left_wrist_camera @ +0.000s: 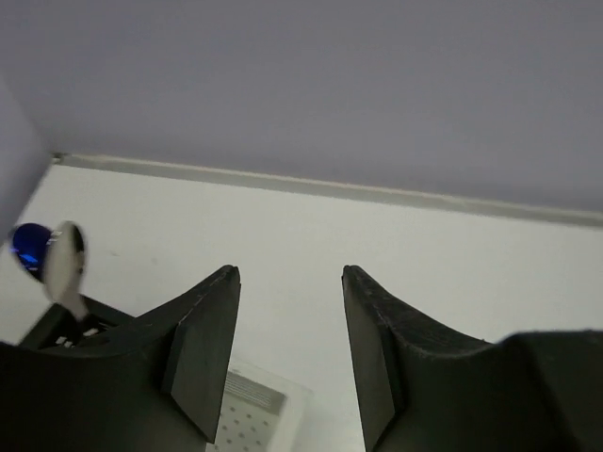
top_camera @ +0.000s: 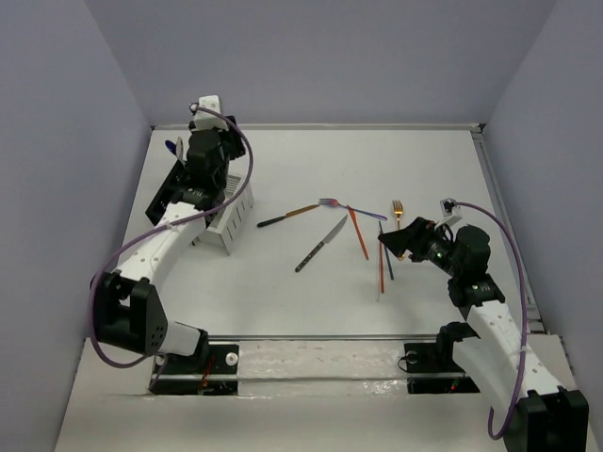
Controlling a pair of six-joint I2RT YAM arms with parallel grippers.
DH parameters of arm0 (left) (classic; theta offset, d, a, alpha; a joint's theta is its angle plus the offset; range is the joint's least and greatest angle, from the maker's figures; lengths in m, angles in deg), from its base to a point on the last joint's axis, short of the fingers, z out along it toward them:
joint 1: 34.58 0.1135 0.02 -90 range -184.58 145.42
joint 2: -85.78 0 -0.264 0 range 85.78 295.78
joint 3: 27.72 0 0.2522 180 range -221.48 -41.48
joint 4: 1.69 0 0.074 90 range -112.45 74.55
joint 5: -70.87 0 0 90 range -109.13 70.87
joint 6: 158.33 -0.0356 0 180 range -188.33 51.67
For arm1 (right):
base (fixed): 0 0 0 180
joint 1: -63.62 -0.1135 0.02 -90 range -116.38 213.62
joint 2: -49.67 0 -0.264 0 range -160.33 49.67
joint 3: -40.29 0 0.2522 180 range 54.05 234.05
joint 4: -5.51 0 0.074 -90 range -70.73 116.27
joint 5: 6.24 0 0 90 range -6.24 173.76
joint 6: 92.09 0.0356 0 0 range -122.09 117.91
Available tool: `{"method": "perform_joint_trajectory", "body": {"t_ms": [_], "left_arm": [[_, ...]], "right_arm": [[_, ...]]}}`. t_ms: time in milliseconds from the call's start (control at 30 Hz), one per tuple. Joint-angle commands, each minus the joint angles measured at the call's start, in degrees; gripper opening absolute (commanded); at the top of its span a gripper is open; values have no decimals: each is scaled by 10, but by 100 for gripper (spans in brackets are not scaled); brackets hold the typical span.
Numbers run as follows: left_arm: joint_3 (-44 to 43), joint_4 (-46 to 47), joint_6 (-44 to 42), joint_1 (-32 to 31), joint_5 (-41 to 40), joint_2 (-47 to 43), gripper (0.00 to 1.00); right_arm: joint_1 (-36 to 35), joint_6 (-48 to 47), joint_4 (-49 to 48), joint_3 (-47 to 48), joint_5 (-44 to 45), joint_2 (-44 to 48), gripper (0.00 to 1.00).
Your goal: Sort the eating utensils into containers
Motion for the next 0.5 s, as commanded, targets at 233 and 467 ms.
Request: {"method": "perform_joint_trajectory", "body": {"t_ms": [233, 467], "left_arm": [[-35, -255, -73, -121, 165, 8, 47], [-49, -326, -108, -149, 176, 96, 43]], "right_arm": [[-6, -3, -33, -4, 0, 6, 89], [-6, -5, -28, -4, 2, 8, 89]]}}
